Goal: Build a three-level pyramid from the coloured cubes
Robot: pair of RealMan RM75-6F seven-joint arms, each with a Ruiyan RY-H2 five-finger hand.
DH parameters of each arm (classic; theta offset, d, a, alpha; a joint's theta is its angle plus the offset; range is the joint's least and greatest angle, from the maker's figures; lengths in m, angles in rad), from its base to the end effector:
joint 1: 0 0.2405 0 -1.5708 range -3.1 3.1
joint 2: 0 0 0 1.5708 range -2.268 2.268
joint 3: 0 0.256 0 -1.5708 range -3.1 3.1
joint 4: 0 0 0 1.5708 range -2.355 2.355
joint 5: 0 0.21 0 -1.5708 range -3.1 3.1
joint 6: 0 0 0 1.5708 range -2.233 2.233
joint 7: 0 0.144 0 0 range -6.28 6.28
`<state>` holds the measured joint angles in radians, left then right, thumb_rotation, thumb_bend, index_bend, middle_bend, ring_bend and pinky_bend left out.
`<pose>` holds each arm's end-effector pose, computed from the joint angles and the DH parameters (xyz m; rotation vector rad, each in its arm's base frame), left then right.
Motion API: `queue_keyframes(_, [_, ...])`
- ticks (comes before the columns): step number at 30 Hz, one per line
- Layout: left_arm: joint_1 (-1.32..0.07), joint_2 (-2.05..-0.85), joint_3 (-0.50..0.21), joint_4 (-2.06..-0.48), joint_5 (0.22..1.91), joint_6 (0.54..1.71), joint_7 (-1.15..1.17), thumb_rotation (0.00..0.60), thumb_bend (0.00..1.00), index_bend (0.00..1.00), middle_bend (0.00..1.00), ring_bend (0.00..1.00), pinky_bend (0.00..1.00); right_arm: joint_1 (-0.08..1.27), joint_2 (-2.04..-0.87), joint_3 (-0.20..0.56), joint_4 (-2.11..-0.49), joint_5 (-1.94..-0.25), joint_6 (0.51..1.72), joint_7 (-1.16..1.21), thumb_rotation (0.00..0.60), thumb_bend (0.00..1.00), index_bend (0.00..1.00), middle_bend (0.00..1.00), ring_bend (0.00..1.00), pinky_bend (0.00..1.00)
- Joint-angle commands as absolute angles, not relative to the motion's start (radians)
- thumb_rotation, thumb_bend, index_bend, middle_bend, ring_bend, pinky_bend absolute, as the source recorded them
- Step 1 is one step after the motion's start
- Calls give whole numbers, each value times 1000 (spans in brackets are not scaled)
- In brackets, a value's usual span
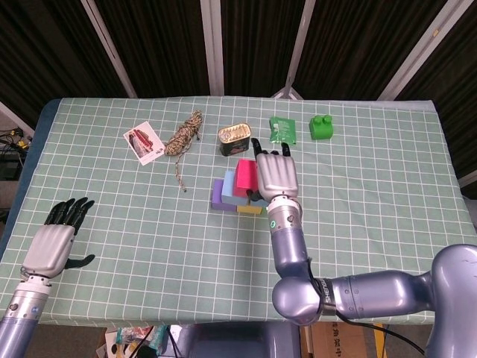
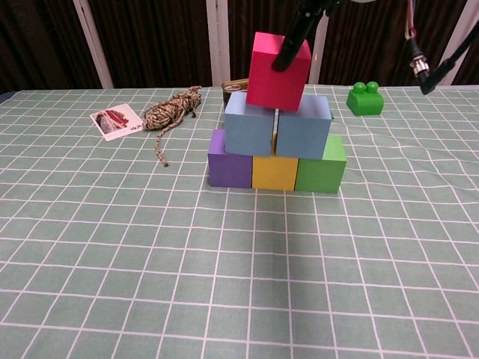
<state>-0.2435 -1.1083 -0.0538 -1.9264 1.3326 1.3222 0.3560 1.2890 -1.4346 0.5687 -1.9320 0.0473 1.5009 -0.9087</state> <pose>-0.2404 0.2127 0.1210 -1.5445 -0.9614 -0.8149 0.0328 -0.3629 0.0651 1.4985 -1.1686 0.7976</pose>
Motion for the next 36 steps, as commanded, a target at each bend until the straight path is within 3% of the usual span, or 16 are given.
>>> queue_keyframes(1, [-243, -1107, -54, -1926, 1331, 1323, 354, 600, 90, 0, 32, 6, 49, 1293, -1440, 571, -1924, 45, 1500, -913, 600, 317, 0, 467, 276, 0])
queue_keyframes(36, [-247, -1101, -49, -1931, 1330, 1320, 341, 600, 89, 0, 32, 7, 49, 1316, -1481, 572, -1899, 34, 1533, -996, 600, 317, 0, 484, 276, 0])
